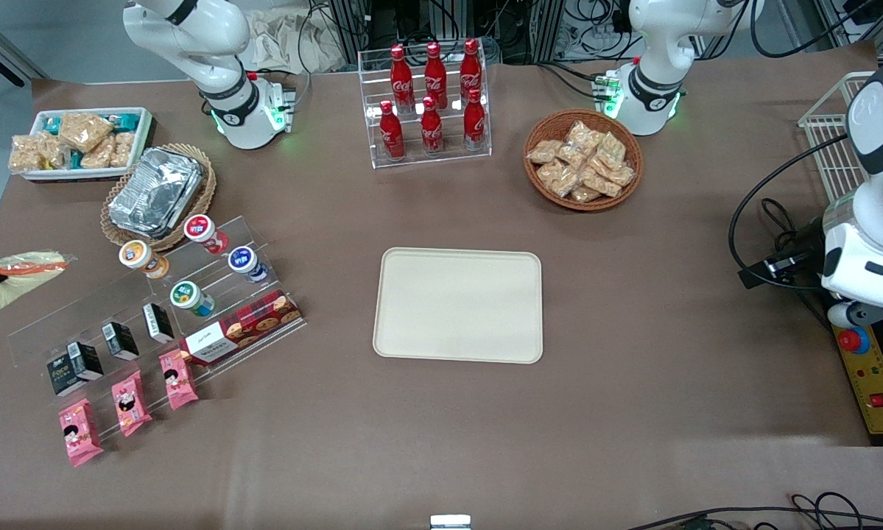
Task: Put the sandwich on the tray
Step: 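Close the right gripper on the sandwich wrapper and lift it, then carry the sandwich with the right gripper over the cream tray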
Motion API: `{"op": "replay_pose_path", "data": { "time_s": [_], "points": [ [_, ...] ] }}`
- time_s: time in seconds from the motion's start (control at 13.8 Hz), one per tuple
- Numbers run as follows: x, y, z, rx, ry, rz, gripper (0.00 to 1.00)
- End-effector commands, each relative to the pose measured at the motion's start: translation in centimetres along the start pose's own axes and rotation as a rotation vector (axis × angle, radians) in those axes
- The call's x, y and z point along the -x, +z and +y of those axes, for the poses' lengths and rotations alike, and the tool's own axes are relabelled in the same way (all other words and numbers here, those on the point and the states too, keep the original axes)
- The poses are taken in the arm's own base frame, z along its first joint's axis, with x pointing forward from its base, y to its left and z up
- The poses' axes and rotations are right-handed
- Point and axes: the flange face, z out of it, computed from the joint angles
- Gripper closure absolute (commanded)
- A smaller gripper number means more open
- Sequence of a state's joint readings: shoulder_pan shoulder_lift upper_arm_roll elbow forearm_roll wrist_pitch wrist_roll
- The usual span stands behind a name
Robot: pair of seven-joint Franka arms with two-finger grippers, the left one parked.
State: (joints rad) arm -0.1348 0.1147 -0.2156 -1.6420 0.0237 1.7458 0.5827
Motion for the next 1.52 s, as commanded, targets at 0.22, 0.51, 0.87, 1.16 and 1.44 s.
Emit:
{"op": "replay_pose_path", "data": {
  "time_s": [0.22, 0.51, 0.87, 1.16, 1.44],
  "points": [
    [3.0, -0.3, -4.4, -0.014, -0.45, -0.012, 0.88],
    [8.0, -1.6, -9.6, -0.039, -0.614, -0.001, 0.99],
    [17.8, -1.2, -17.6, 0.008, -0.857, 0.016, 1.0],
    [26.4, -0.3, -22.3, 0.015, -1.138, 0.004, 1.0],
    [32.5, 2.6, -25.6, 0.036, -1.408, -0.027, 1.0]
  ]
}}
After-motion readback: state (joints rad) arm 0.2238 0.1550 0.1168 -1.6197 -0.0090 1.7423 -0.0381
